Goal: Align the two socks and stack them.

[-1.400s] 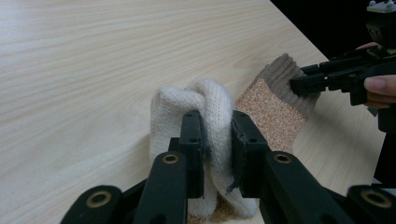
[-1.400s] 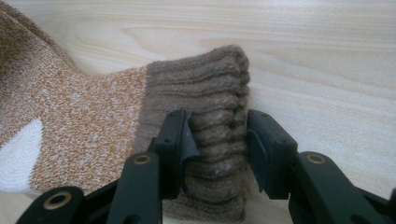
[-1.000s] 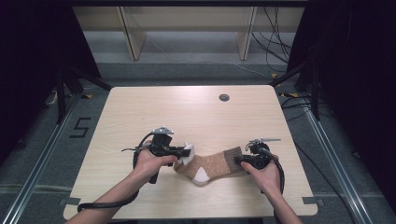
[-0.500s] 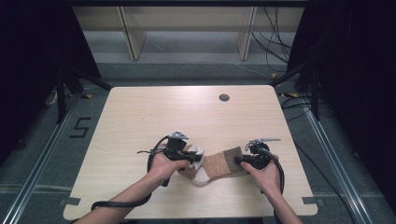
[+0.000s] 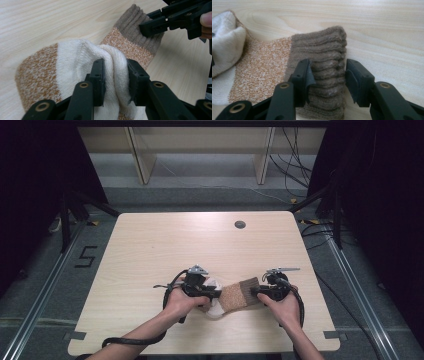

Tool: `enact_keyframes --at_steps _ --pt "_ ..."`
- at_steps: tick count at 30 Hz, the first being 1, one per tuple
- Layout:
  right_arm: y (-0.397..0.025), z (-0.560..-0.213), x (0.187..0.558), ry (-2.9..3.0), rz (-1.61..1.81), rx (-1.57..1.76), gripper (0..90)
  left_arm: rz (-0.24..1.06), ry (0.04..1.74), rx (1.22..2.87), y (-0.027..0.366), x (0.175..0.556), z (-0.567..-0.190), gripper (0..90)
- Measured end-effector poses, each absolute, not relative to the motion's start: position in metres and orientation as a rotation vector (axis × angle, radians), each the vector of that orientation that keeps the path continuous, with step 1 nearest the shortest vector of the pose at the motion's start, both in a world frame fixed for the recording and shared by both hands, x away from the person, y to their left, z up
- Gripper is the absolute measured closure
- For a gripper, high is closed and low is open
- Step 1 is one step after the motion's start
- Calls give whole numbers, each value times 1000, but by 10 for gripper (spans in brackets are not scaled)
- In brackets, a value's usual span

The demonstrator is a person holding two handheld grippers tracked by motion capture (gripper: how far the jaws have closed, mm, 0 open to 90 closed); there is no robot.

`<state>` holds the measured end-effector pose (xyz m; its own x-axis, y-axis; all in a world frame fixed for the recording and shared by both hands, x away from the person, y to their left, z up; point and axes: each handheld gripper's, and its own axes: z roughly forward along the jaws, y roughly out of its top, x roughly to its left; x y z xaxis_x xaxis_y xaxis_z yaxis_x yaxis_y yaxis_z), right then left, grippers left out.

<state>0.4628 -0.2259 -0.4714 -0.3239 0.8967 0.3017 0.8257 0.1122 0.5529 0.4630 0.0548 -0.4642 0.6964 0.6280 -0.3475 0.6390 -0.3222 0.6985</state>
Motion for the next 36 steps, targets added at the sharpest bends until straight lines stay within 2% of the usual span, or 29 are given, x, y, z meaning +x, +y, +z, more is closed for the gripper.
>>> enact_keyframes --at_steps 7,14,19,24,25,28,29,32,33,36 --pt "-225 -453 462 2244 1096 1660 532 -5 952 2028 48 459 -465 582" --pt "-219 -446 462 2228 1061 1654 565 -25 943 2033 45 458 -468 529" --pt "-210 -443 456 2277 1026 1579 674 -23 923 2048 43 457 -469 521" --pt "-191 -435 447 2345 1078 1647 739 -7 898 2059 40 455 -469 481" --pt "-190 -435 449 2384 1088 1574 746 2 901 2059 39 454 -469 481" --pt "-180 -439 453 2440 1138 1440 749 2 886 2065 39 454 -469 476" --pt "-174 -438 452 2452 1117 1519 741 10 884 2070 39 454 -469 474" --pt "-166 -441 459 2479 1165 1457 717 15 867 2079 38 453 -469 467" --pt "-162 -440 457 2483 1165 1546 711 29 867 2080 38 452 -469 466" --pt "-160 -443 464 2499 1185 1468 699 38 850 2091 38 452 -468 459"
